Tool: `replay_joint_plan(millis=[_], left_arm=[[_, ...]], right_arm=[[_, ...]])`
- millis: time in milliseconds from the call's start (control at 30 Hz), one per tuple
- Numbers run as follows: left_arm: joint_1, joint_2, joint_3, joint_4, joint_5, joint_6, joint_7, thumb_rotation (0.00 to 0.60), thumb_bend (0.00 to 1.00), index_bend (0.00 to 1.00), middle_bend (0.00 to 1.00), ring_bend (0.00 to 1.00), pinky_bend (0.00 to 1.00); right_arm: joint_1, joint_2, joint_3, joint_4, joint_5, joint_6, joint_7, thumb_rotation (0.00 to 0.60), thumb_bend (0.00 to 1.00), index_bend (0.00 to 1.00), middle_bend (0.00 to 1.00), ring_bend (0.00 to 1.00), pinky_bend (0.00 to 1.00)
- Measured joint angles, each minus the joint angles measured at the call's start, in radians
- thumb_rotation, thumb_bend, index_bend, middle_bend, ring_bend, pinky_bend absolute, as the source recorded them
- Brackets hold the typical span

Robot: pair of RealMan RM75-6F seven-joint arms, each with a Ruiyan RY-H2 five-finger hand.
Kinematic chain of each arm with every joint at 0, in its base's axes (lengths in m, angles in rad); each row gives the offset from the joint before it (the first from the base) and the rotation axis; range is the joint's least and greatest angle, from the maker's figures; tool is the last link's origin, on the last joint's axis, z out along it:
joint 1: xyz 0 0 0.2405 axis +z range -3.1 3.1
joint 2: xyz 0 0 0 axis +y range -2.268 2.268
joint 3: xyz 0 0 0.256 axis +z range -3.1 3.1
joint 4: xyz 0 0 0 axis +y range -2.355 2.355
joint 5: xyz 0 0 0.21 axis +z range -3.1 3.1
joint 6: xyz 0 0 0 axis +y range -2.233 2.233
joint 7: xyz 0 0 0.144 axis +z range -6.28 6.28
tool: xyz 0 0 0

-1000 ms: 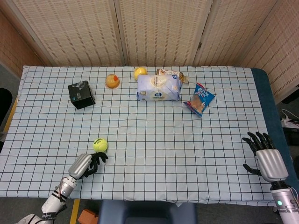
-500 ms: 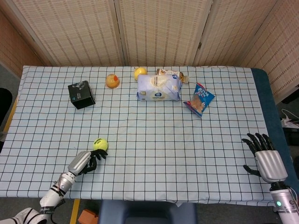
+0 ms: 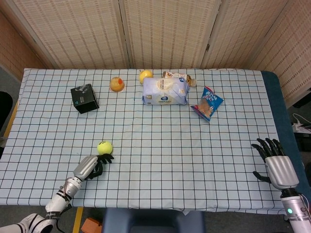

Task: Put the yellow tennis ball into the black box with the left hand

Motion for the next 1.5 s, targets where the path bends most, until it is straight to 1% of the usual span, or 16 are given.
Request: replay_joint_plan(millis=[200, 400, 567, 933, 1067, 1167, 1367, 1500], left_arm=[[-0.005, -0.022, -0.029, 0.001, -0.059, -0.027, 0.069, 0.600, 0.94, 0.24, 0.29, 0.29, 0.52], [-0.025, -0.031, -0.061, -0.007, -0.101, -0.066, 0.090, 0.600, 0.93, 0.21, 0.25, 0.25, 0.50], [-0.040, -0.033, -0.074, -0.013, -0.116, -0.086, 0.107, 0.600, 0.94, 0.20, 0.25, 0.25, 0.50], [-0.086, -0.032, -0.122, -0.023, -0.161, -0.132, 0.151, 0.600, 0.94, 0.19, 0.25, 0.25, 0.49], [-0.094, -0.034, -0.129, -0.023, -0.174, -0.143, 0.164, 0.600, 0.94, 0.19, 0.25, 0.25, 0.49], [-0.101, -0.036, -0.137, -0.020, -0.182, -0.148, 0.172, 0.600, 0.94, 0.18, 0.25, 0.25, 0.49], [-0.138, -0.042, -0.171, -0.001, -0.222, -0.181, 0.215, 0.600, 0.94, 0.18, 0.25, 0.25, 0.49], [-0.155, -0.046, -0.180, 0.015, -0.241, -0.202, 0.240, 0.600, 0.93, 0.18, 0.25, 0.25, 0.49]], right_arm=[[0.003, 0.000, 0.002, -0.002, 0.004, -0.007, -0.004, 0.600, 0.06, 0.19, 0.08, 0.02, 0.00], [0.005, 0.001, 0.004, -0.004, 0.005, -0.007, -0.004, 0.600, 0.06, 0.19, 0.08, 0.02, 0.00], [0.005, -0.001, 0.002, 0.000, 0.002, -0.006, -0.004, 0.600, 0.06, 0.19, 0.08, 0.02, 0.00], [0.009, -0.005, -0.003, 0.003, -0.009, -0.008, -0.013, 0.600, 0.06, 0.19, 0.08, 0.02, 0.00], [0.010, -0.005, -0.003, 0.004, -0.007, -0.011, -0.014, 0.600, 0.06, 0.19, 0.08, 0.02, 0.00], [0.009, -0.008, -0.005, 0.006, -0.008, -0.011, -0.017, 0.600, 0.06, 0.19, 0.08, 0.02, 0.00], [0.009, -0.010, -0.008, 0.009, -0.009, -0.013, -0.018, 0.600, 0.06, 0.19, 0.08, 0.02, 0.00], [0.011, -0.009, -0.006, 0.006, -0.008, -0.016, -0.018, 0.600, 0.06, 0.19, 0.08, 0.02, 0.00]])
